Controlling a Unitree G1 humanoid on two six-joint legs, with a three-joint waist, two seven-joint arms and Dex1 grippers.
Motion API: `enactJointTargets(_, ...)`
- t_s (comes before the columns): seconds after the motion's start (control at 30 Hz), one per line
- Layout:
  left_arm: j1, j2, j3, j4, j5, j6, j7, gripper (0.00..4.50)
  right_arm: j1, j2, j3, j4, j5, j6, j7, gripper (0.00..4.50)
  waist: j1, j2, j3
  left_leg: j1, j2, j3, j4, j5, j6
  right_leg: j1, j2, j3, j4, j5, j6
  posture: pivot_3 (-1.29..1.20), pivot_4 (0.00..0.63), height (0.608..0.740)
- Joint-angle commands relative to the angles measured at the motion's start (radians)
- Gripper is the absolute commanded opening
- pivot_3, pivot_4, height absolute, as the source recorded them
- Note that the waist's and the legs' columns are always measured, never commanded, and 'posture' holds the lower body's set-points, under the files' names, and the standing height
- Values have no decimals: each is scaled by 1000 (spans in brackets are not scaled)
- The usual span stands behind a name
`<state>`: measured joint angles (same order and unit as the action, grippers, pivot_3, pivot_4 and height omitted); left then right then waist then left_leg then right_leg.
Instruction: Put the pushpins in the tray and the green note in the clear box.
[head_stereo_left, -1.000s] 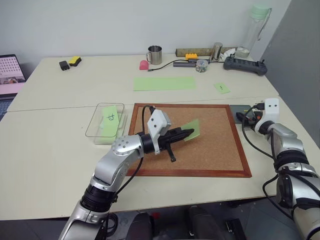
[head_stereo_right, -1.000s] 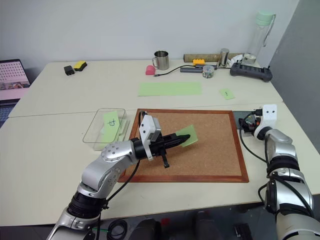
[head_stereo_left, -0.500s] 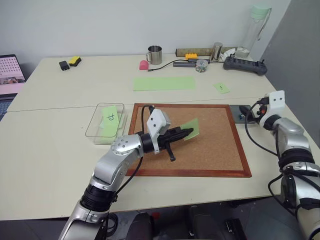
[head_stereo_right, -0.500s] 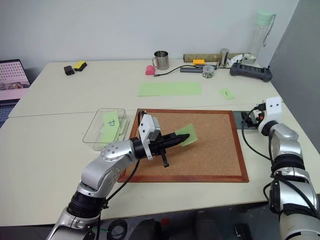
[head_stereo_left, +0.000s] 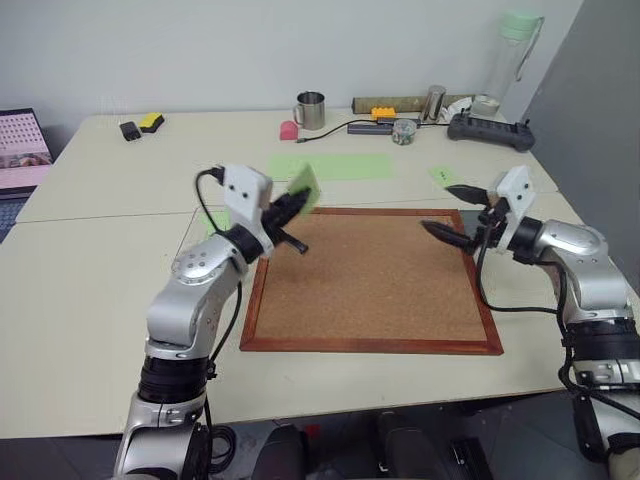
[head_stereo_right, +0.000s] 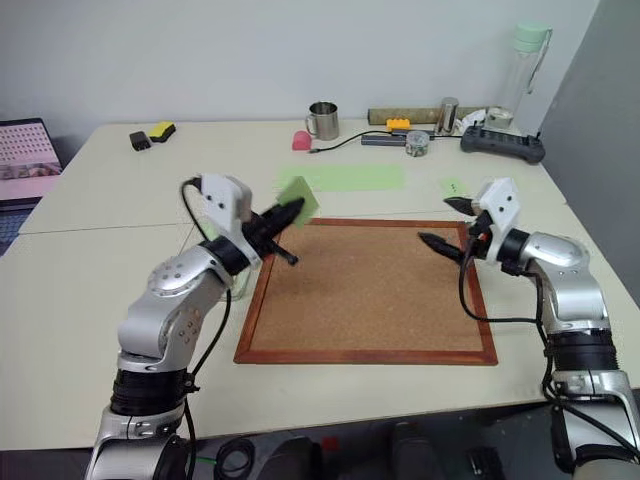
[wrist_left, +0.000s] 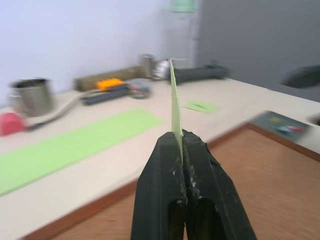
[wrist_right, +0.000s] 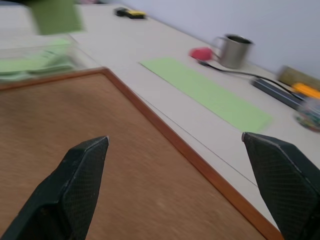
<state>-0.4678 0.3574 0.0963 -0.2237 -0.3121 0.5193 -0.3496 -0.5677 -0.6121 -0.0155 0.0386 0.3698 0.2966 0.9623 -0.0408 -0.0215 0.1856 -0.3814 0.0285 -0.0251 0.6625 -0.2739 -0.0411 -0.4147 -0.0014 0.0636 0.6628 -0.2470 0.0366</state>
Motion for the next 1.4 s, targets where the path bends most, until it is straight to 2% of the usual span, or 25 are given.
enactJointTargets(0.03, 25, 19, 85, -30, 45, 32, 109, 0, 1, 32, 11, -221, 127, 157, -20, 4478, 0, 0, 0, 0, 0, 0, 0, 0, 0, 0, 0, 0, 0, 0, 0, 0, 150, 740)
enactJointTargets(0.2, 17, 23, 168, -24, 112, 70, 257, 0, -56, 115, 6, -364, 247, 330, -134, 4478, 10, 0, 0, -1, 0, 0, 0, 0, 0, 0, 0, -2, 0, 0, 0, 0, 150, 740)
enactJointTargets(0.53, 90, -68, 193, -114, 105, 218, 369, 0, -64, 116, -2, -402, 284, 385, -183, 4478, 14, -1, 0, -2, -1, 0, 0, 0, 0, 0, -1, -4, -1, 0, 0, 0, 150, 740)
enactJointTargets(0.67, 91, -83, 184, -128, 108, 225, 375, 560, -63, 107, -1, -393, 279, 378, -184, 4500, 12, -1, 0, -2, -1, 0, 0, 0, 0, 0, -1, -4, 0, 0, 0, 0, 150, 740)
enactJointTargets(0.97, 66, -79, 184, -123, 117, 207, 378, 2236, -68, 92, -4, -366, 269, 366, -177, 4500, 12, -1, 0, -2, -1, 0, 0, 0, 0, 0, -1, -4, 0, 0, 0, 0, 150, 740)
enactJointTargets(1.13, 55, -42, 98, -104, 107, 129, 256, 3233, -25, 58, 27, -259, 143, 258, -171, 4500, 15, -1, 0, -2, -1, 0, 0, 0, 0, 0, -1, -4, 0, 0, 0, 0, 150, 740)
enactJointTargets(1.23, 64, -15, -38, -139, 16, 153, 45, 3857, 30, 39, 37, -171, 46, 181, -197, 4500, 15, -2, 0, -2, -1, 1, 0, 0, 0, 0, -1, -3, -1, 0, 0, 0, 150, 740)
enactJointTargets(1.3, 76, 2, -100, -137, -4, 166, -32, 3947, 62, 57, 22, -137, 0, 158, -261, 4500, 17, -2, 0, -2, -1, 1, 0, 0, 0, 1, -2, -4, -2, 0, 0, 0, 150, 740)
enactJointTargets(1.4, 97, -10, -138, -100, 1, 123, -67, 3947, 133, 121, 4, -150, -62, 138, -398, 4500, 6, -2, 0, -2, -1, 2, 0, 0, 0, 0, -1, -2, -2, 0, 0, 0, 150, 740)
